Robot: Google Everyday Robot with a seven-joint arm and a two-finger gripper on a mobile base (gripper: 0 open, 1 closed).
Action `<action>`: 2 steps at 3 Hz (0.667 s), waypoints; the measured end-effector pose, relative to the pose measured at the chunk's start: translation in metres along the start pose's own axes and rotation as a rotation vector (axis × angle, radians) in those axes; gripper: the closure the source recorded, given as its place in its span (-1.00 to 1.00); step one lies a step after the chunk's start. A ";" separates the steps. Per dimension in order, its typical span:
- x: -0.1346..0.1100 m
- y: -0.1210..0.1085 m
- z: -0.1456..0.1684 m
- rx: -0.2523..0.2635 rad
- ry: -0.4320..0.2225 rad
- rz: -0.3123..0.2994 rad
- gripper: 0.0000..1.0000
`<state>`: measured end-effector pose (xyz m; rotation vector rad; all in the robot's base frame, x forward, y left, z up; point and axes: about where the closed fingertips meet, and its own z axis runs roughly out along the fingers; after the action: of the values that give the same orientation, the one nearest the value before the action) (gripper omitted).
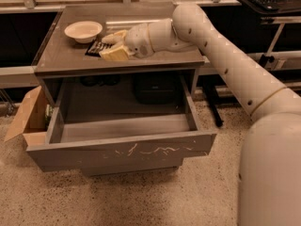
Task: Place rxbar chocolate into top drawer
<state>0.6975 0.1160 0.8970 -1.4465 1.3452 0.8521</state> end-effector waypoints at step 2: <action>0.072 0.065 0.000 -0.042 0.084 0.162 1.00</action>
Offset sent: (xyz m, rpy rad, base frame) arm -0.0730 -0.0464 -0.1379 -0.0964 0.3083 -0.0960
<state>0.6448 0.0965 0.8178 -1.4330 1.5322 0.9376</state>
